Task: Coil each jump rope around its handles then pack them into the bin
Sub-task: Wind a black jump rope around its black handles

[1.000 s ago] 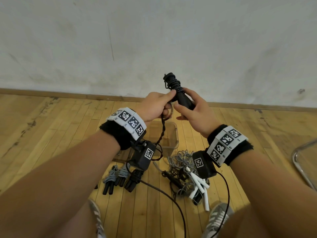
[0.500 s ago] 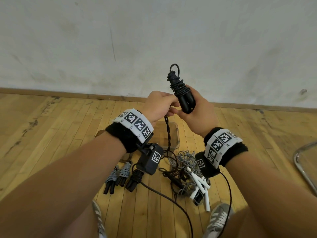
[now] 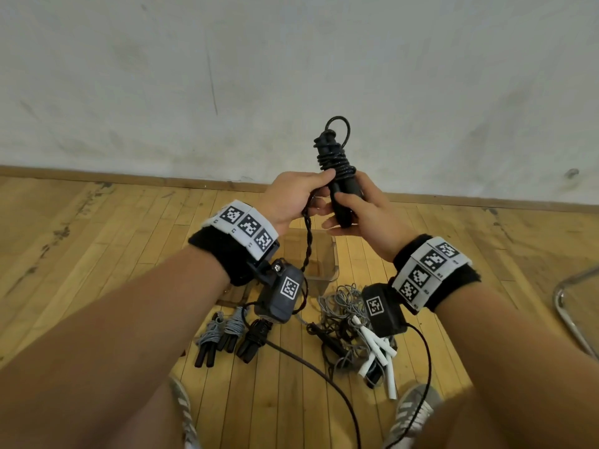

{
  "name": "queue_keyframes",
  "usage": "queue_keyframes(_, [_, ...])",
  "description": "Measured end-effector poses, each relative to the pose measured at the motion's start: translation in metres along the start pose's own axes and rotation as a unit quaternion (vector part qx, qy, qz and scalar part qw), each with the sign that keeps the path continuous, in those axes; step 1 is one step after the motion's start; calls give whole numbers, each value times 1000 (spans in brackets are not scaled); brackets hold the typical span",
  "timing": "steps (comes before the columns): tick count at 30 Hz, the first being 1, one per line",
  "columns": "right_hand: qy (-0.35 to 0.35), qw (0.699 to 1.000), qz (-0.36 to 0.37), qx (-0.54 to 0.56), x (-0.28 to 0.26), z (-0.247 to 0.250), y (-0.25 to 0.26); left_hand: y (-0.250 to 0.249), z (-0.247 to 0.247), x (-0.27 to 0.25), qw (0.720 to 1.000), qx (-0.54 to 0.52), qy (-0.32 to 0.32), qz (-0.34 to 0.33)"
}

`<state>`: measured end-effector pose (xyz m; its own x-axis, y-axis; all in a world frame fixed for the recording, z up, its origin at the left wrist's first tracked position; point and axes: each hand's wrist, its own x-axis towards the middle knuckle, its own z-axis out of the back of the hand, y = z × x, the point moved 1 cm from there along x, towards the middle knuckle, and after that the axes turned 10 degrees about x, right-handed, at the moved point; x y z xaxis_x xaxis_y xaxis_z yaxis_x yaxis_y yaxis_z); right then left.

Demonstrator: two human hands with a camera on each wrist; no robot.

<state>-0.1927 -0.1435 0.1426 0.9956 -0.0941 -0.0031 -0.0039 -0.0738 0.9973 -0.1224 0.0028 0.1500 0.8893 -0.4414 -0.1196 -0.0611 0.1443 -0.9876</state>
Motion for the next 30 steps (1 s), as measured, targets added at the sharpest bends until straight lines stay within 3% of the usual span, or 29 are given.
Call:
queue_keyframes(6, [-32, 995, 49, -75, 4, 6, 2, 0, 1, -4, 998, 24, 57, 2])
queue_keyframes(13, [-71, 976, 81, -189, 5, 7, -3, 3, -3, -2, 997, 69, -12, -16])
queue_keyframes(17, [-83, 959, 103, -249, 6, 3, -5, 5, -6, -3, 990, 99, -75, -66])
queue_keyframes(23, [-71, 931, 116, -340, 6, -3, -6, 6, -14, -4, 986, 124, -81, -73])
queue_keyframes(27, [-7, 954, 100, -284, 1, -10, -7, 10, -9, -2, 984, 126, -111, -52])
queue_keyframes(30, [-21, 984, 93, -150, -1, -6, -2, 7, -5, -1, 989, 90, -108, -56])
